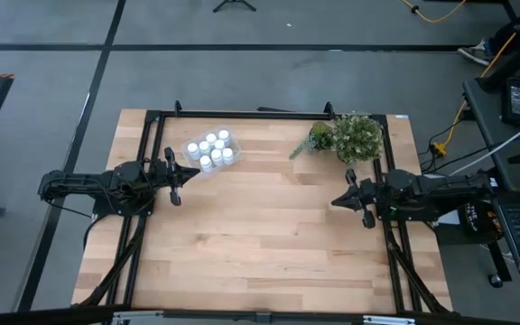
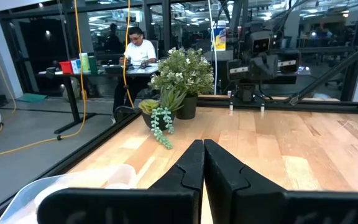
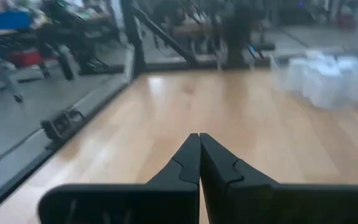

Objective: Pick and place pill bottles into a basket
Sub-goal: Return to Home Position

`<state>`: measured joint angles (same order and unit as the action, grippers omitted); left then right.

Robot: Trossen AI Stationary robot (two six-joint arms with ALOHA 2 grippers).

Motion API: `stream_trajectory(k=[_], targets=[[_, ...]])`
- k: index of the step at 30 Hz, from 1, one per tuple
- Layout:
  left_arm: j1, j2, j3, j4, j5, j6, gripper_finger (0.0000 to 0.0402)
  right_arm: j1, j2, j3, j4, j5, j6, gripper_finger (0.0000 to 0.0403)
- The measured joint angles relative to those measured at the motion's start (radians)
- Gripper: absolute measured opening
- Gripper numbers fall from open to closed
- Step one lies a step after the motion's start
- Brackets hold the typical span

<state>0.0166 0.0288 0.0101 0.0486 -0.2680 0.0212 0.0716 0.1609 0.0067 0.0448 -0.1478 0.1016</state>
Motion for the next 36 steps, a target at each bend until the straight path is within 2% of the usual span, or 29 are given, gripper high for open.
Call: stream_trajectory(k=[8,16,34,36], targets=[[0.000,0.000,0.000,0.000,0.000,0.000,0.0006,0.083,-0.162,0.000,0.002,-0.003,-0.026,0.0004],[0.000,0.000,0.000,0.000,0.000,0.000,0.0006,0.003,-0.160,0.001,-0.006,0.029,-0.055,0.0004],[0.000,0.000,0.000,0.000,0.000,0.000,0.0006,-0.005,-0.156,0.001,-0.004,0.024,-0.061,0.0004],[0.000,0.000,0.000,0.000,0.000,0.000,0.0006,-0.007,-0.155,0.001,-0.005,0.026,-0.107,0.0004]])
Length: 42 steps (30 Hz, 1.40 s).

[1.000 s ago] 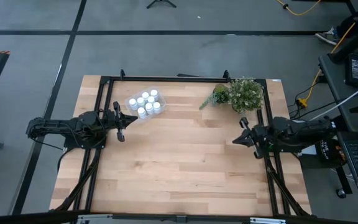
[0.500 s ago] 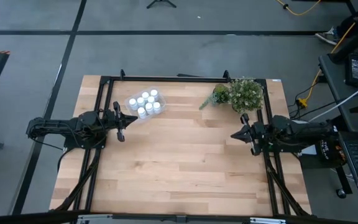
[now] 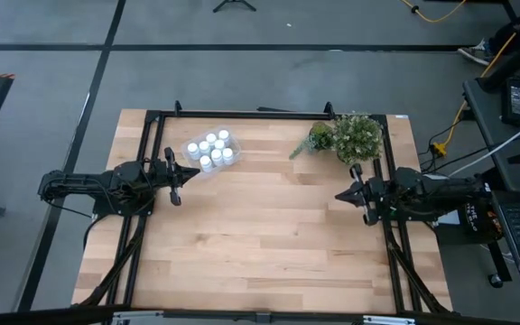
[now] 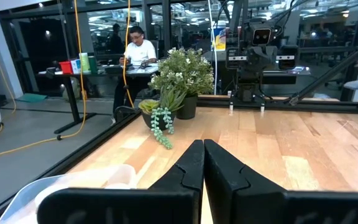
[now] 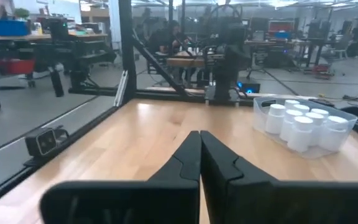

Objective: Pick and place pill bottles into a basket
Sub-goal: Return to Home Position

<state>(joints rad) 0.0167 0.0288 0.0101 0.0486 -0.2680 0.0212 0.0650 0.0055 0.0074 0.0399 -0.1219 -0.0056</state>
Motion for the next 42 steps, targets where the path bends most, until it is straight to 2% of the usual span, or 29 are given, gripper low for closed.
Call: stream_trajectory(k=[7,42], targets=[[0.000,0.000,0.000,0.000,0.000,0.000,0.0006,-0.004,0.000,0.000,-0.007,0.100,-0.003,0.0004],[0.000,0.000,0.000,0.000,0.000,0.000,0.0006,-0.004,0.000,0.000,-0.009,0.103,0.001,0.0004]])
